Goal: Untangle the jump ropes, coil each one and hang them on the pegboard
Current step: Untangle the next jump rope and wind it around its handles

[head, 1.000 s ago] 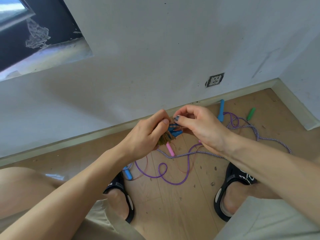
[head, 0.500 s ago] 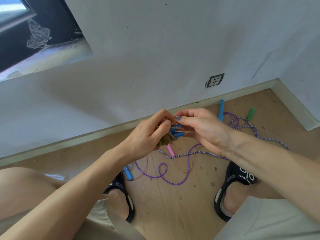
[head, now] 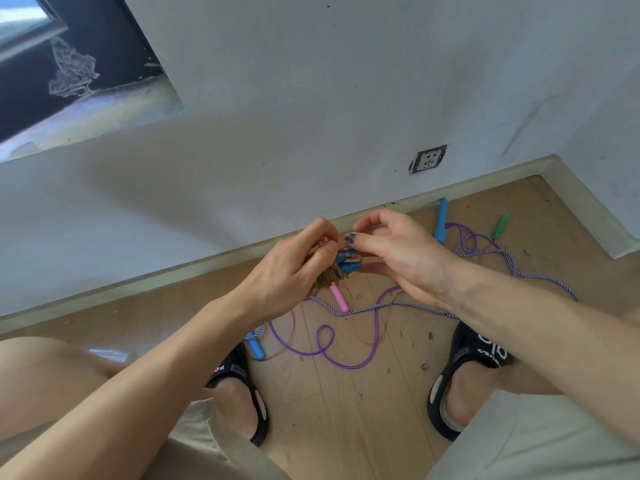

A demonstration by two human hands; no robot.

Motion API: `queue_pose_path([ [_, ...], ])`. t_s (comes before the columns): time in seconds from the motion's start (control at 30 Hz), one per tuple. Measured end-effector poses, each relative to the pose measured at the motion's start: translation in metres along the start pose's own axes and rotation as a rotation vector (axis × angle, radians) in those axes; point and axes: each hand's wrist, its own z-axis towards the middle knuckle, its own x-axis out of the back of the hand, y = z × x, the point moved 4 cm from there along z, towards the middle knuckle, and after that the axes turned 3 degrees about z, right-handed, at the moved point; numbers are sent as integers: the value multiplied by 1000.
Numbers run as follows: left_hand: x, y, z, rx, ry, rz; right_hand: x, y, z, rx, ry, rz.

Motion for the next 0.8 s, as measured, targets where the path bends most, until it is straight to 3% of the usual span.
queue_pose_path([
  [0.23, 1, 5, -1, 17, 5, -41, 2, 1, 2, 46, 58, -5],
  [0.5, -1, 4, 1, 31, -23, -56, 1, 3, 0, -22, -39, 82],
  [0.8, -3, 0, 1, 103, -57, -194, -5, -5, 1, 52, -90, -85],
])
